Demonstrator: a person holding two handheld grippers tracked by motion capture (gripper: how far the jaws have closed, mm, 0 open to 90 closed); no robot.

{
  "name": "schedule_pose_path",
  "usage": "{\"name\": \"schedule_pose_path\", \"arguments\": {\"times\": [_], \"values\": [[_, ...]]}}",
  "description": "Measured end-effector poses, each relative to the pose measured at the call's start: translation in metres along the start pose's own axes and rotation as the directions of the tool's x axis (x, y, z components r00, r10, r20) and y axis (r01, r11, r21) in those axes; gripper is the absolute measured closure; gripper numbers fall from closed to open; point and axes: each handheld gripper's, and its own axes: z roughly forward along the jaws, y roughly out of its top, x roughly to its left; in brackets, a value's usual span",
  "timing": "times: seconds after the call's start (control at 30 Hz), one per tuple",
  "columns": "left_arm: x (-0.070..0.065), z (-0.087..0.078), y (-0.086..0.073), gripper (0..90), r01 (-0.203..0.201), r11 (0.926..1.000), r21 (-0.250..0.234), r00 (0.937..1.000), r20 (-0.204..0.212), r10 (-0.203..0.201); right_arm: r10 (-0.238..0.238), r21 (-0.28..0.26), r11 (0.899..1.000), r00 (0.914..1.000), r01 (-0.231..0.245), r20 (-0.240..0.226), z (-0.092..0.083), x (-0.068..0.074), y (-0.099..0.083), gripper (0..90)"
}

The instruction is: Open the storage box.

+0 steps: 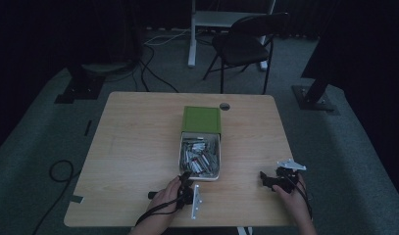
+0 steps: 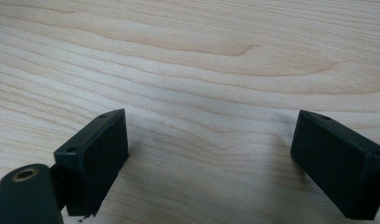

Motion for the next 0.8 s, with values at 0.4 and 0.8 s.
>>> {"name": "schedule_pose_path", "arguments": {"times": [0.4, 0.8], "values": [[0.01, -0.011, -0.007, 58.4, 0.177, 0.9803, -0.088, 0.9798, 0.111, -0.167, 0.0, 0.0, 1.0, 1.0, 0.0, 0.0, 0.0, 0.0, 0.0, 10.8], [0.031, -0.03, -0.022, 58.4, 0.424, 0.8932, -0.15, 0.8975, 0.201, -0.393, 0.0, 0.0, 1.0, 1.0, 0.0, 0.0, 0.0, 0.0, 0.0, 10.8]]}}
